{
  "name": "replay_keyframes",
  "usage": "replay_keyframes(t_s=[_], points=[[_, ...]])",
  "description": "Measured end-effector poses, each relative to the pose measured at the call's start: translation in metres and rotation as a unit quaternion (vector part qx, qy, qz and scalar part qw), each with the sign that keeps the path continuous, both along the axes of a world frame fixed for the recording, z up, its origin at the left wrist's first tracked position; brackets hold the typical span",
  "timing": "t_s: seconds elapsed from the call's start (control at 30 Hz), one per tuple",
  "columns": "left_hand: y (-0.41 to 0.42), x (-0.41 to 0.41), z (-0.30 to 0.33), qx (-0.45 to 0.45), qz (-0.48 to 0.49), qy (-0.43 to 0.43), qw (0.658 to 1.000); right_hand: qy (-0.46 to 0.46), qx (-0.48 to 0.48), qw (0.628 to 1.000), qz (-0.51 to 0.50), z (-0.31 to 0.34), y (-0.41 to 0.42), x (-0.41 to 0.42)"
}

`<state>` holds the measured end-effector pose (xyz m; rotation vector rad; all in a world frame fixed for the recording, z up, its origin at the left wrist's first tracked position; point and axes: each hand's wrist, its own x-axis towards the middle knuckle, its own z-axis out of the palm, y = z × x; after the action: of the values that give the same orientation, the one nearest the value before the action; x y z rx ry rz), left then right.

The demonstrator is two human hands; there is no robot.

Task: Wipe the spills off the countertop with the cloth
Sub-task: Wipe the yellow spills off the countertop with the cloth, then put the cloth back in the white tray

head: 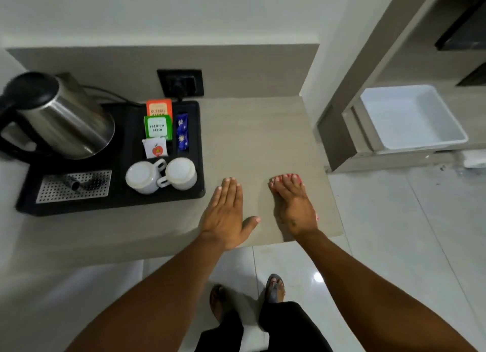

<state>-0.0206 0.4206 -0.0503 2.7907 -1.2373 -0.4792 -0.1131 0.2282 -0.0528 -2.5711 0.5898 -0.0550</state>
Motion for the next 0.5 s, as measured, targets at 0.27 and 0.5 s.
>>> replay_keyframes(t_s=[0.27,0.5], points=[[-0.124,0.014,0.038,-0.058,-0.046,-0.031,0.997,-0.027,-0.007,0.997,-0.07,0.034,-0.09,0.008],[-0.283,0.025,0.052,-0.117,-0.078,-0.035,0.989,-0.031,-0.043,0.988,-0.145,0.079,-0.261,0.022]])
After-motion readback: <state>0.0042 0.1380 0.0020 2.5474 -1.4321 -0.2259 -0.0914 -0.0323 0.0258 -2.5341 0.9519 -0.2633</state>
